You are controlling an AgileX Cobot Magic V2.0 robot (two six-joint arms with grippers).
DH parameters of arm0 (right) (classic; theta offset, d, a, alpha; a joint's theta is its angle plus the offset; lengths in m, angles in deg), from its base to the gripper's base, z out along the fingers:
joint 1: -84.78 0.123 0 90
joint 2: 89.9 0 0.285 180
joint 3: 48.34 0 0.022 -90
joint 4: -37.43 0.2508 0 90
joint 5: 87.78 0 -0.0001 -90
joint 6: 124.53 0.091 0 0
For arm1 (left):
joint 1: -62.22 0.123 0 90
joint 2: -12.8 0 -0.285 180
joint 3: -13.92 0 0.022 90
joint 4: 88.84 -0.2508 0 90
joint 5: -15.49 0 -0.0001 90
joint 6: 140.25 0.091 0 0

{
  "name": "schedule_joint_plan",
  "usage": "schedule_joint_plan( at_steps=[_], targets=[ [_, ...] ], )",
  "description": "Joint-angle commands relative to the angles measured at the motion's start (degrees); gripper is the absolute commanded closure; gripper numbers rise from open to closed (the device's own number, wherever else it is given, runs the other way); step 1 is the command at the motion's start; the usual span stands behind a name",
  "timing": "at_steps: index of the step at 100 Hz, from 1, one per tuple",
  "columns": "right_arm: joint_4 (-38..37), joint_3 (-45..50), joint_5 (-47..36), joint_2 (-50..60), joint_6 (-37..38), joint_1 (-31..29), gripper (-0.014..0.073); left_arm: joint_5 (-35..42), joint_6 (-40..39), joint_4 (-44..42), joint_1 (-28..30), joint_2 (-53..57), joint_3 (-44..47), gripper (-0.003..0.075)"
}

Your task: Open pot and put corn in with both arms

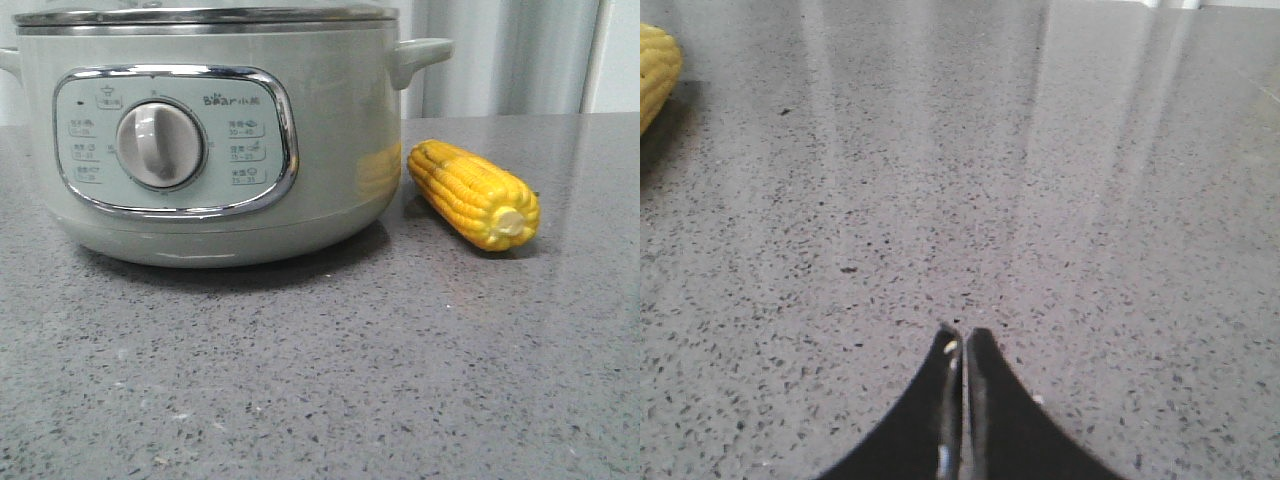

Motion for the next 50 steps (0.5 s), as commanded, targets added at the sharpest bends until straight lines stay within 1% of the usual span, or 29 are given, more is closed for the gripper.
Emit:
schedule_joint_plan(
  at_steps=[1,33,50],
  targets=[
    [-2.11,1.14,-0.97,1.28,-0.06,-0.38,0.0667,3.05,-0.2,-0.12,-0.34,1.89,0.43,0.0741],
    [-1.61,1.14,-10.74,1.28,-0.06,-0.38,0.0667,6.69,-0.2,-0.12,-0.34,1.89,0.43,0.0741],
    [-0.66,1.14,-12.58,1.28,-0.06,-0.38,0.0667,7.62,-0.2,0.01,-0.34,1.89,0.43,0.0741]
  ],
)
